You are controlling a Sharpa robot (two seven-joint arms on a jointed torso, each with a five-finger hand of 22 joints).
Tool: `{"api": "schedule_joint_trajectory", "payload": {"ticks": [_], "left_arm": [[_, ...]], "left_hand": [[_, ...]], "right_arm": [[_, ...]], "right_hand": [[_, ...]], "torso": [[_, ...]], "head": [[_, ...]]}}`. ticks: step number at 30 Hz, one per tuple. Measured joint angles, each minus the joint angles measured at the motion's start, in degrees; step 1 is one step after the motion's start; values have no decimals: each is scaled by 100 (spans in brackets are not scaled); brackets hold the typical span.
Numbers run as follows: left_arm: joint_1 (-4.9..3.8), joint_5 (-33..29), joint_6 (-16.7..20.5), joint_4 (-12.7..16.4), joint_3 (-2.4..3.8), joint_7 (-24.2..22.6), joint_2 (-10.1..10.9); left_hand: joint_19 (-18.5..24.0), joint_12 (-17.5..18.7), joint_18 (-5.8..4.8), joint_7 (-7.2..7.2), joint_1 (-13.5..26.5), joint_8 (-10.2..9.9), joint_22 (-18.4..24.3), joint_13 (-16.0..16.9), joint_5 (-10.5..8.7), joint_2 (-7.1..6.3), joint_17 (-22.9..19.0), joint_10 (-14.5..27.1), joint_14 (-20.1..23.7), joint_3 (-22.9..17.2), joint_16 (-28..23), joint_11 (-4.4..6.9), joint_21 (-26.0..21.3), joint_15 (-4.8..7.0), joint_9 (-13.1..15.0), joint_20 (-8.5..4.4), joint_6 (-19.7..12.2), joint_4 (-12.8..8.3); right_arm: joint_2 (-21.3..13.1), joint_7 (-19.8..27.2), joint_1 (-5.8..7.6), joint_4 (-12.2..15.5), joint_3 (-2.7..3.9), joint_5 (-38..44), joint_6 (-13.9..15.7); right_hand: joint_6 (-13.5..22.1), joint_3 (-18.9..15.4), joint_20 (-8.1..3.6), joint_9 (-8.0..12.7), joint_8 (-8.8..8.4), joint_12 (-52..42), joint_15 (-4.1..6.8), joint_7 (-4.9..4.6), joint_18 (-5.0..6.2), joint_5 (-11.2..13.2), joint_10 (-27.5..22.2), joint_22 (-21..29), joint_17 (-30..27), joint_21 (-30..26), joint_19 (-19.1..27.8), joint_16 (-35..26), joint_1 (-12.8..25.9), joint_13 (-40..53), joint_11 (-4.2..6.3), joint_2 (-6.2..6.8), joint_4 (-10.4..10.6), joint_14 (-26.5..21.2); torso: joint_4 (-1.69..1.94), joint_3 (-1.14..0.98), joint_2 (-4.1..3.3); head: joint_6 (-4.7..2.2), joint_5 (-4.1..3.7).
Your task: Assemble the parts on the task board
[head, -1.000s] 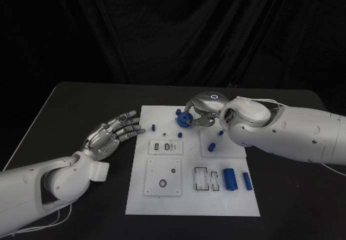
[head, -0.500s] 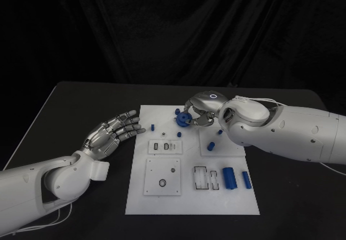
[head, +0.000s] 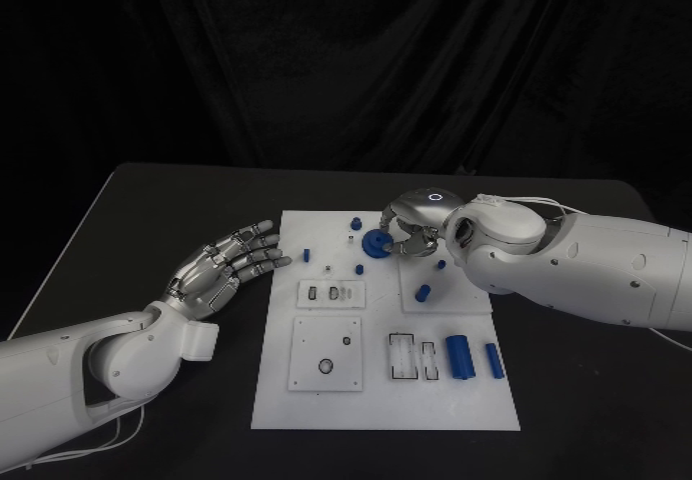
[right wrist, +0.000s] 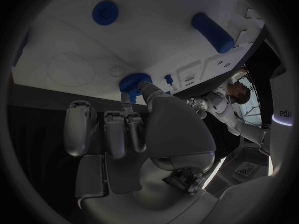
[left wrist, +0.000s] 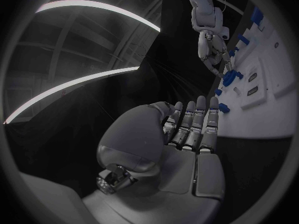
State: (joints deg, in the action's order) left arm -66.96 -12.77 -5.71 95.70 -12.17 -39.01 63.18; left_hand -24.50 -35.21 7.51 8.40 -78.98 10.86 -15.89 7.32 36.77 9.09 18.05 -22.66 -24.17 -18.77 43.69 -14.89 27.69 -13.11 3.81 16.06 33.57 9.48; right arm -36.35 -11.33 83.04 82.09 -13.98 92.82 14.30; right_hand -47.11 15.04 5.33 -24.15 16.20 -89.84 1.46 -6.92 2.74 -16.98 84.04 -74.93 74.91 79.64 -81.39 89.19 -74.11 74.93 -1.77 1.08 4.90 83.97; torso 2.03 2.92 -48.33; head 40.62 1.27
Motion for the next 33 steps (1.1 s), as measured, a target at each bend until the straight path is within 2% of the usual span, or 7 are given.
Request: {"api": "schedule_joint_trajectory", "payload": {"ticks": [3,7,12,23,33], "left_arm": [[0,0,-3,-6,0,0,-4],[0,0,-8,-11,0,0,-6],[0,0,-13,-26,0,0,-9],[1,-1,-32,-62,0,0,-31],[1,-1,-45,-84,0,4,-31]], "left_hand": [[0,0,0,0,0,0,0,0,0,0,4,0,0,0,0,0,0,0,0,0,0,0],[0,0,0,0,0,0,0,0,0,0,4,0,0,0,0,0,0,0,0,0,0,0],[0,0,0,0,0,0,1,0,0,0,4,0,0,0,0,0,4,0,0,0,0,0],[0,0,0,20,0,0,-5,4,0,0,4,-19,0,0,0,-19,23,0,0,0,-20,0],[21,0,1,20,22,0,-4,4,0,23,3,-19,0,-31,0,-19,23,0,0,21,-20,0]], "right_arm": [[6,-17,-3,-15,14,0,-50],[13,-41,-23,-58,19,1,-85],[23,-43,-40,-81,17,1,-79],[41,-15,-67,-78,7,2,67],[32,32,-86,-66,-4,2,197]], "right_hand": [[117,2,22,-16,-132,0,-19,-26,0,149,-17,0,0,-30,26,-2,19,0,-24,-11,4,13],[491,-73,44,220,-542,0,-36,-61,-1,517,-1,0,0,-125,85,-23,100,-1,-40,70,90,-4],[698,-127,72,367,-800,0,-81,-109,-2,726,-1,1,0,-183,112,-23,206,-1,-82,57,159,1],[698,-176,72,403,-800,0,-81,-109,-2,753,-1,1,0,-183,112,-23,237,-1,-81,88,208,1],[421,-200,72,412,-777,0,-96,-120,-2,753,-22,1,0,-206,112,-23,236,-2,-102,88,197,17]], "torso": [[-3,0,1],[-7,-1,1],[-8,-3,1],[3,-3,-3],[3,1,-2]], "head": [[-1,-3],[-1,3],[15,16],[19,0],[7,37]]}}
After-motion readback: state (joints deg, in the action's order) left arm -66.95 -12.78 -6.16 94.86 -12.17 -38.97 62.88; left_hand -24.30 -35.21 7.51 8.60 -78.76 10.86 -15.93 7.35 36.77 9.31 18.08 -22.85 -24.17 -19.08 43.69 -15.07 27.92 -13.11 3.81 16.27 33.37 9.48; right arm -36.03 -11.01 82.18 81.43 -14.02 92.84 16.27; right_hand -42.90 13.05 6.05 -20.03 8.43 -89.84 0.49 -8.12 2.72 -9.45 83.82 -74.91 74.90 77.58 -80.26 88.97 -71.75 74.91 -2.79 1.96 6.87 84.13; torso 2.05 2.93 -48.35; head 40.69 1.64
